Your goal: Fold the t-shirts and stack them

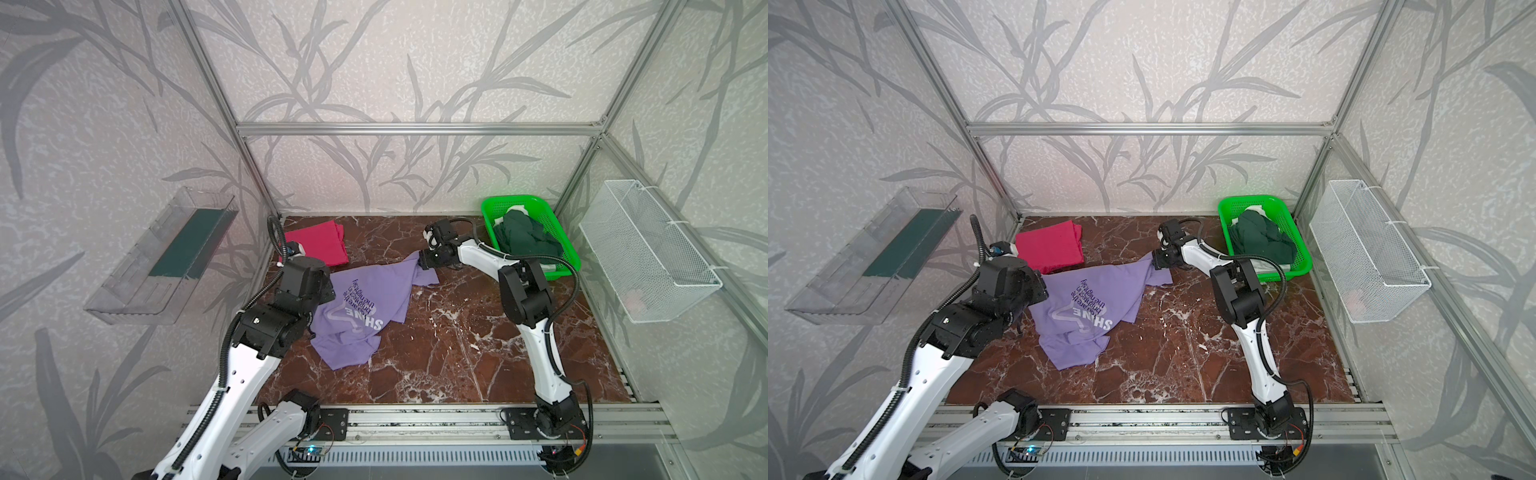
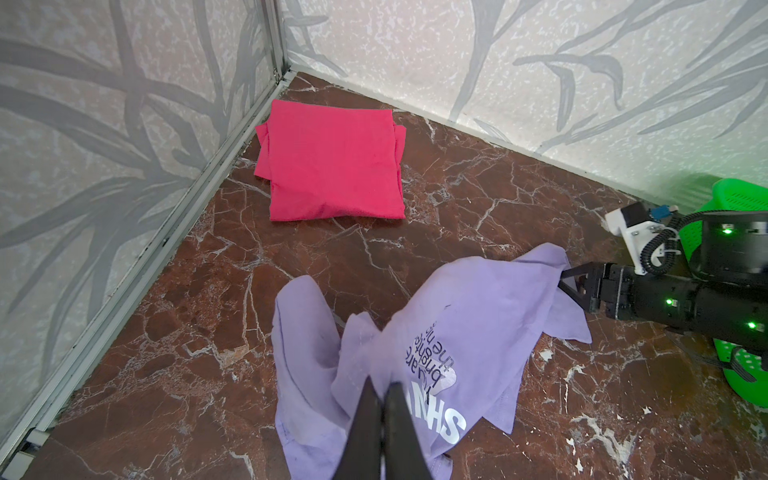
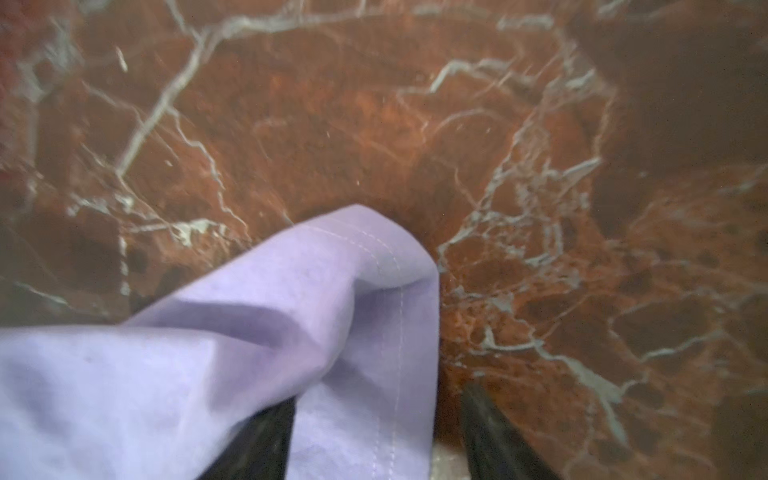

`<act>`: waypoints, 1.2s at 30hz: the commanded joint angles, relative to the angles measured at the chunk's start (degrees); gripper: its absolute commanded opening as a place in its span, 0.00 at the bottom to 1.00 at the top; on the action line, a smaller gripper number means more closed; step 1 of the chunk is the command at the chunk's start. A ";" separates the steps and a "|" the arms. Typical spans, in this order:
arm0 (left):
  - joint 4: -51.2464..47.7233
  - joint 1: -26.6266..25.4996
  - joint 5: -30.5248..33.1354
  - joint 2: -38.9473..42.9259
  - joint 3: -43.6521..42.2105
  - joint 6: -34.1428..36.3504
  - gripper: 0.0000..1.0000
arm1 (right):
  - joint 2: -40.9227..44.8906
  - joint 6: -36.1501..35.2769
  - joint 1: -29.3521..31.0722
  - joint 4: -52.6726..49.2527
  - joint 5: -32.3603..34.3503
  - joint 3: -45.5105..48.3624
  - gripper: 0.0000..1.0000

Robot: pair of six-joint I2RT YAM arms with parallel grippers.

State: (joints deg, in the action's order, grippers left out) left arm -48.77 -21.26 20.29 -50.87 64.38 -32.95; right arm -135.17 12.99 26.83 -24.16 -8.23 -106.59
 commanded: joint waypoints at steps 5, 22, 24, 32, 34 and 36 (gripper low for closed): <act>2.17 0.29 -0.41 -0.91 0.17 1.91 0.00 | -4.06 -0.63 -0.25 -6.34 -4.97 -3.92 0.10; 3.48 12.04 -15.74 -45.25 49.65 17.69 0.00 | 2.21 -3.42 -8.61 -26.05 -10.04 -41.34 0.00; -1.31 12.06 -17.06 -50.40 65.13 19.37 0.00 | -0.79 -3.66 -8.65 -32.30 -10.25 -54.59 0.00; -5.06 12.11 -25.51 -43.39 64.47 19.62 0.00 | 12.20 -6.03 -7.94 -46.42 -7.08 -46.66 0.00; 0.76 11.94 -29.15 -35.71 44.75 17.77 0.00 | 22.71 -6.20 -6.54 -37.51 -5.17 -21.85 0.00; 9.11 11.55 -31.64 -27.70 24.68 13.33 0.00 | 35.26 -1.90 -5.79 -18.94 -2.85 7.87 0.00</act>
State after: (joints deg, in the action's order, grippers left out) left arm -43.94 -9.32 -4.99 -82.17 108.68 -16.19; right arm -107.92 8.32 19.64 -54.39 -14.50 -127.83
